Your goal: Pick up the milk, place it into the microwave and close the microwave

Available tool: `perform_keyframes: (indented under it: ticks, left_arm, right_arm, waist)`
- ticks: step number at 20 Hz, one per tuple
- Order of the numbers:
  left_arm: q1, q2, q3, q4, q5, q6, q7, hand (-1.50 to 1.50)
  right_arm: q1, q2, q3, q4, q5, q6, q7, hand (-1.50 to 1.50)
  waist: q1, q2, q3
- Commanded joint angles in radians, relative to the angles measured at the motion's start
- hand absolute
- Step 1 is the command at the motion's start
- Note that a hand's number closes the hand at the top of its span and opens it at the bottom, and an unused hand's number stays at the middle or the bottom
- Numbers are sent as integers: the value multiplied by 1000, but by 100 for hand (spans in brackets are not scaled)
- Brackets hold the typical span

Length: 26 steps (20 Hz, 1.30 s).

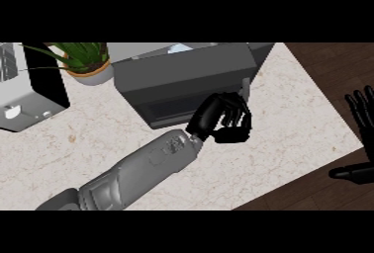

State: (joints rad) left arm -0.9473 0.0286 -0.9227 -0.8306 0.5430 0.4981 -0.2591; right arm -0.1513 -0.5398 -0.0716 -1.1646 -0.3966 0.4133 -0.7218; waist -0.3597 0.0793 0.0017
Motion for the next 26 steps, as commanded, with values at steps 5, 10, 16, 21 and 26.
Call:
perform_keyframes:
  ticks: [5,10,16,21,26]
  left_arm:
    - [-104,-27,26,52,55,15,-10,150]
    - [-177,-27,52,69,80,28,-19,150]
    - [-203,-27,55,84,109,35,-29,150]
    - [-204,-27,45,92,124,27,-38,150]
    - [-215,-27,44,102,146,38,-37,150]
  right_arm:
    - [-50,-25,25,-33,-40,104,6,-150]
    - [-84,-46,52,-76,-71,155,50,-150]
    - [-114,-75,97,-122,-60,188,89,-150]
    - [-145,-111,176,-227,-34,278,95,150]
    - [-151,-108,219,-298,-43,279,124,150]
  waist:
    - [-41,16,2]
    - [-60,17,4]
    - [-69,28,6]
    - [-64,23,7]
    - [-85,23,9]
